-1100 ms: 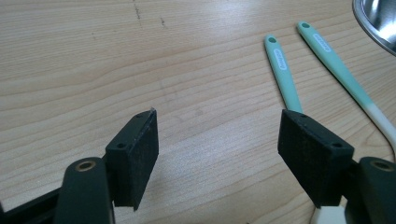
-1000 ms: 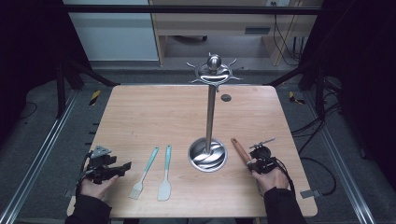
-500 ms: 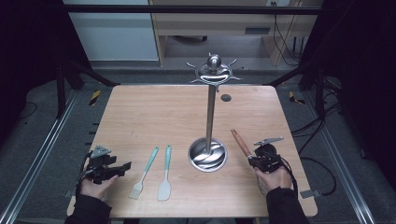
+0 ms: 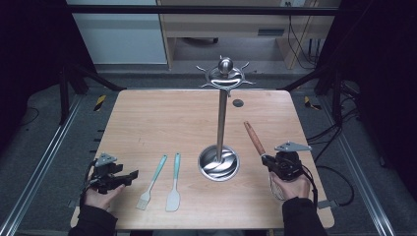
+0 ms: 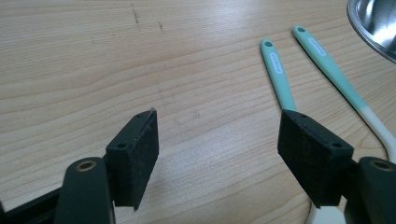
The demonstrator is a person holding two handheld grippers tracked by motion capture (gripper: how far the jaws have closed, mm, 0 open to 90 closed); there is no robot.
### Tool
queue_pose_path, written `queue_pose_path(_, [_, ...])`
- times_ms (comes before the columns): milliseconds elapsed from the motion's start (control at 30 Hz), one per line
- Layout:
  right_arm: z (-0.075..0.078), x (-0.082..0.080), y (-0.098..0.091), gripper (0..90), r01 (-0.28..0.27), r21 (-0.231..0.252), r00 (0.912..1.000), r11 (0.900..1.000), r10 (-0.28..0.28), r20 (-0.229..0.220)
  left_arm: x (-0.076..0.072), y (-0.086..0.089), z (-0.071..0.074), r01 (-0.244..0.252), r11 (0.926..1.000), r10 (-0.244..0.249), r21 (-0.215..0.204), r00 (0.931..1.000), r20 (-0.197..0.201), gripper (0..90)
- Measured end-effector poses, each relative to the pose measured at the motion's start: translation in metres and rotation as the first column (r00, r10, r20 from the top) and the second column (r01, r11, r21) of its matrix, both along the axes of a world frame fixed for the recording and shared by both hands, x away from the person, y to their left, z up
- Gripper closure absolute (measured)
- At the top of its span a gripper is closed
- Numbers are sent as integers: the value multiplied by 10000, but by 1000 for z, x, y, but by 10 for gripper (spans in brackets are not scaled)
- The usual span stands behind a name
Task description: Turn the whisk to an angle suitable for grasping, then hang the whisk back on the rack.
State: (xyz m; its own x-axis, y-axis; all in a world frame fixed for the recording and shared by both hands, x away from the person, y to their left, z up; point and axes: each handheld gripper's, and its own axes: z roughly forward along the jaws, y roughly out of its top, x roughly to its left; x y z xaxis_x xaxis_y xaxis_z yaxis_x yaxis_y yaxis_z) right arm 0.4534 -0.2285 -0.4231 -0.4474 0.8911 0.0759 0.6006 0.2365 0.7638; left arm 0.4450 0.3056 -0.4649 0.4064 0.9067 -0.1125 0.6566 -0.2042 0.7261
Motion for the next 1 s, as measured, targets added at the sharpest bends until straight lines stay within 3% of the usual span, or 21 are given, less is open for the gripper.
queue_pose_path(233, [12, -6, -5, 813, -180, 813, 9963, 9965, 110, 855, 0, -1, 1, 34, 9999, -33, -101, 10000, 56, 289])
queue_pose_path(567, [33, -16, -8, 813, -511, 1571, 9781, 9863, 177, 2074, -1, -3, 2, 142, 9999, -141, -97, 9999, 86, 289])
queue_pose_path(1000, [49, -25, -17, 813, -670, 2137, 9588, 9746, 36, 2842, 0, -3, 2, 133, 9999, -132, -79, 9999, 109, 288])
